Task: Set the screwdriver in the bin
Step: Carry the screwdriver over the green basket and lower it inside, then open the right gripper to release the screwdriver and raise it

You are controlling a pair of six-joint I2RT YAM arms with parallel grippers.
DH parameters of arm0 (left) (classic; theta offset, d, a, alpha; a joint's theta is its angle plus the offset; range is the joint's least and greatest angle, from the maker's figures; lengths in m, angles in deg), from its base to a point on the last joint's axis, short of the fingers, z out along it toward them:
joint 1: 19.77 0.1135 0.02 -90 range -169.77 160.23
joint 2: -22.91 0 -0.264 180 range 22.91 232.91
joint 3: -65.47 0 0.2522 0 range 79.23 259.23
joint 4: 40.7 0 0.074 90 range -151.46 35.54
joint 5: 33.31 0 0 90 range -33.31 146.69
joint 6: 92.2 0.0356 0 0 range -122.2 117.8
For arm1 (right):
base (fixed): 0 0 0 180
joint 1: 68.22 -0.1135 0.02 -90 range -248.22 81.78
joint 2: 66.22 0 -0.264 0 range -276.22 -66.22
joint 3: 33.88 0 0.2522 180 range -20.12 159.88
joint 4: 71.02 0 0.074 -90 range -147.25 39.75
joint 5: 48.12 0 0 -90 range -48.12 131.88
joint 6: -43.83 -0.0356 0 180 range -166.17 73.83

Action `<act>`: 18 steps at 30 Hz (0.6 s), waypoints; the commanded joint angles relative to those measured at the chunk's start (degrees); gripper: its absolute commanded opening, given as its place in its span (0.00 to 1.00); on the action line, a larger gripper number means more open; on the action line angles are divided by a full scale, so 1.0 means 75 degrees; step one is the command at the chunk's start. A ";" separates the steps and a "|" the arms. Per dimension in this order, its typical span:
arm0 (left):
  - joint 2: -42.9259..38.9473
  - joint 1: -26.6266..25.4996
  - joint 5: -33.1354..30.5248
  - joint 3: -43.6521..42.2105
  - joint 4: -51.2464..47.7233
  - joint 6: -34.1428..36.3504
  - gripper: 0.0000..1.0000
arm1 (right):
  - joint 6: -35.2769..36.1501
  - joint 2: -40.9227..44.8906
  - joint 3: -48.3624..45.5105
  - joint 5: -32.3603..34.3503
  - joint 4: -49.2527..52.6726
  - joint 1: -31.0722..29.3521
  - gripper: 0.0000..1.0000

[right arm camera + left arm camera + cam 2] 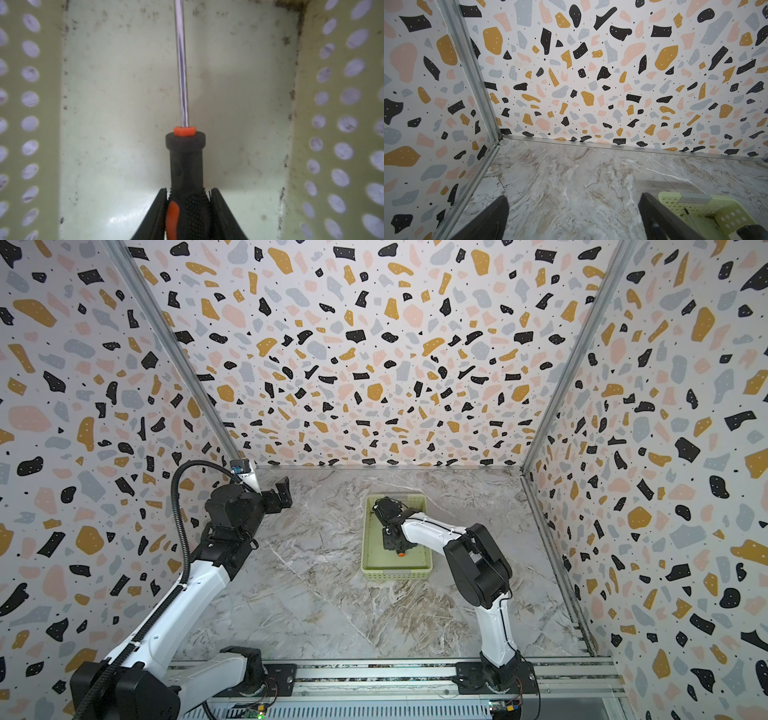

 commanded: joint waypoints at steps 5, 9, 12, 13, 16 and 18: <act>-0.0109 -0.0016 -0.0036 -0.0255 0.0575 0.0163 1.00 | 0.0007 0.0171 0.0189 0.0043 0.0010 0.0029 0.37; -0.0130 -0.0022 -0.0036 -0.0452 0.0790 0.0173 1.00 | 0.0093 0.0404 0.0225 0.0210 0.0183 0.0029 0.40; -0.0134 -0.0016 -0.0025 -0.0472 0.0831 0.0160 1.00 | 0.0169 0.0605 0.0213 0.0335 0.0283 0.0052 0.44; -0.0141 -0.0016 -0.0024 -0.0460 0.0832 0.0143 1.00 | 0.0179 0.0654 0.0223 0.0336 0.0318 0.0070 0.46; -0.0153 -0.0019 -0.0046 -0.0492 0.0844 0.0145 1.00 | 0.0238 0.0925 0.0288 0.0324 0.0447 0.0102 0.54; -0.0153 -0.0010 -0.0058 -0.0517 0.0879 0.0143 1.00 | 0.0380 0.1167 0.0412 0.0250 0.0511 0.0113 0.68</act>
